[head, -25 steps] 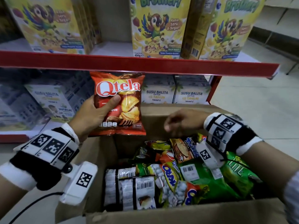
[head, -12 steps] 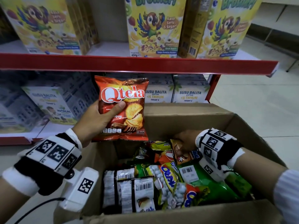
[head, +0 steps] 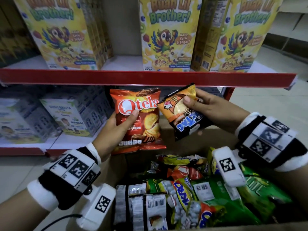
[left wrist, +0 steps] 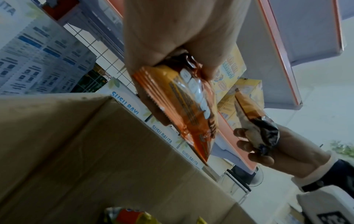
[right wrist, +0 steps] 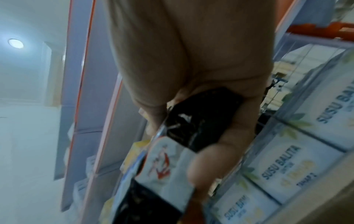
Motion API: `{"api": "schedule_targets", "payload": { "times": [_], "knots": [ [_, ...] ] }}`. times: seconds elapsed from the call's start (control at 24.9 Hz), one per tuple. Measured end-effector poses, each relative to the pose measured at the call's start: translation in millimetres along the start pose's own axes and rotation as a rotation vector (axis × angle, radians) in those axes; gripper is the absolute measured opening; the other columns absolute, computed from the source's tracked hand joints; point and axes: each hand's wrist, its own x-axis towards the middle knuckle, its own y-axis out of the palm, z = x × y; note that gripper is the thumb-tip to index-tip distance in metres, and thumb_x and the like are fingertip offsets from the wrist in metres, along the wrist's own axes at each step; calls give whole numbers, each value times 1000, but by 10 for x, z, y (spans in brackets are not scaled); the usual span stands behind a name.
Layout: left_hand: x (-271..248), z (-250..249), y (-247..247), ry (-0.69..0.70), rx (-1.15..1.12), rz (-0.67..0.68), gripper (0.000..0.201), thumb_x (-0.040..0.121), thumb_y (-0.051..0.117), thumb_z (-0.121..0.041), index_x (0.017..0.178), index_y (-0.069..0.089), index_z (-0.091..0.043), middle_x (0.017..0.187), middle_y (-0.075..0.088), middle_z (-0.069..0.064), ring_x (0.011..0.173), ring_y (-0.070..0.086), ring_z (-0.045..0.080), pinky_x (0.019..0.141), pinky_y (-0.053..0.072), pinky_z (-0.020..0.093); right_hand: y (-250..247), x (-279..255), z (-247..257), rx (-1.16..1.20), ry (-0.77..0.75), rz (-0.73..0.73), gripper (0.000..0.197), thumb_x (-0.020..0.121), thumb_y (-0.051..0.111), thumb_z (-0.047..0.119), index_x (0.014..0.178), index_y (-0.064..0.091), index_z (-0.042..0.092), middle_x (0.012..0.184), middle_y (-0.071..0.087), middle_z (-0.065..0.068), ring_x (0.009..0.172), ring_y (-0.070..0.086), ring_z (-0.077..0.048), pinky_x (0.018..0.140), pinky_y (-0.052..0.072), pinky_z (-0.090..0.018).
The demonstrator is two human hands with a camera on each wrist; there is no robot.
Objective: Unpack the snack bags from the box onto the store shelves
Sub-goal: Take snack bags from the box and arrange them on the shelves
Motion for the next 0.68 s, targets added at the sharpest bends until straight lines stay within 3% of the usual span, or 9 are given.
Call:
{"api": "schedule_targets", "payload": {
  "times": [0.04,0.08,0.16,0.24,0.36,0.44,0.56,0.6,0.68],
  "knots": [
    [-16,-25,37,-4,-50,19,50,82,61,-44,126,56,-22,112,72,0,97,70,16,83,57,31,89,9,25,-9,-29,6,43,74,62,50,113,59,32,100,73,-1,89,70,-33,60,59,-46],
    [-35,-54,74,-9,-96,46,55,78,62,-48,125,57,-20,112,72,2,99,70,19,85,57,33,186,22,33,-32,-57,17,44,74,64,49,113,61,29,104,73,-4,95,68,-36,72,57,-54],
    [-59,-78,118,-10,-100,101,73,66,72,-57,126,55,-17,113,71,2,103,69,21,88,55,36,349,44,20,-50,-72,5,43,69,73,42,105,65,20,101,73,-10,95,69,-33,89,53,-53],
    [-54,-86,125,29,-48,104,80,60,84,-47,128,52,-19,114,71,0,104,68,19,87,55,34,398,70,17,4,-40,-39,47,58,81,39,94,62,15,90,74,-14,84,71,-29,84,54,-44],
    [-16,-87,88,82,-75,17,71,66,79,-31,130,51,-20,117,70,-1,104,68,17,87,56,34,341,91,26,99,18,10,66,47,87,31,102,55,15,88,75,-15,74,69,-30,66,55,-35],
    [3,-80,63,94,-114,-10,74,66,77,-41,131,49,-20,119,68,0,106,67,19,92,53,38,325,103,23,175,3,-9,61,50,85,14,102,54,9,86,74,-12,71,67,-26,58,54,-28],
    [18,-88,37,46,-104,-44,100,58,67,-75,138,43,-20,129,62,0,117,60,20,104,44,45,278,99,61,238,-37,-41,42,57,78,3,93,57,11,83,70,-8,74,64,-23,59,50,-29],
    [23,-96,30,4,-151,-47,102,59,63,-79,140,41,-21,130,61,1,118,60,21,104,44,47,245,80,86,257,-39,-15,43,59,75,-1,97,58,13,85,70,-7,77,65,-22,61,52,-29],
    [29,-129,14,-42,-272,-12,86,68,55,-71,137,46,-21,126,65,3,111,65,22,98,50,46,166,43,145,216,-22,37,59,65,74,-4,116,56,17,97,71,-6,84,68,-21,68,55,-30]
  ]
}}
